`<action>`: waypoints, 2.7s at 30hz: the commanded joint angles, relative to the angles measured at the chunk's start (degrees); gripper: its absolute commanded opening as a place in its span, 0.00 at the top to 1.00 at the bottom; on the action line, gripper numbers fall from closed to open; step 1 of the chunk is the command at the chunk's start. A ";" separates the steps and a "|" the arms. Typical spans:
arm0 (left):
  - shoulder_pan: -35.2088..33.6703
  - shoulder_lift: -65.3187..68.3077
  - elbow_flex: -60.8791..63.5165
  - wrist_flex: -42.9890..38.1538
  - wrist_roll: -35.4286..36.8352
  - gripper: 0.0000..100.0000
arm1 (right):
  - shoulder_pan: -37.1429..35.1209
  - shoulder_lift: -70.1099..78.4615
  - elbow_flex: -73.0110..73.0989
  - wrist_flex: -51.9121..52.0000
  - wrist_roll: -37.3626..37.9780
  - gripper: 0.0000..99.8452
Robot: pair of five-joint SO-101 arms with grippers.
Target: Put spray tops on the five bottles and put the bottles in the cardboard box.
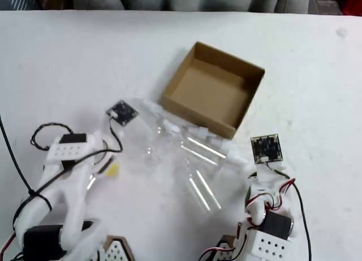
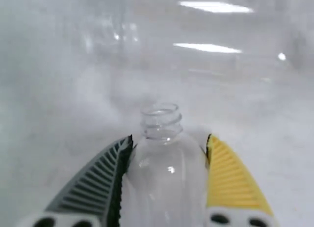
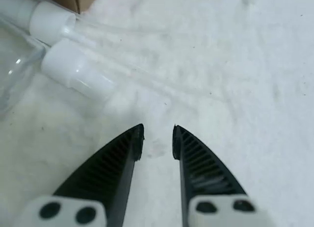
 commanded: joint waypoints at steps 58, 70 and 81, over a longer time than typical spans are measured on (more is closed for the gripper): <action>2.33 12.35 -10.81 6.33 12.04 0.96 | 0.75 -0.40 0.44 0.31 0.62 0.93; -1.63 7.52 -8.88 2.46 15.82 0.98 | 1.89 -0.40 0.44 0.13 0.62 0.93; -5.23 7.69 -9.14 2.02 15.91 0.98 | 2.24 -0.31 -5.71 -6.99 7.74 0.93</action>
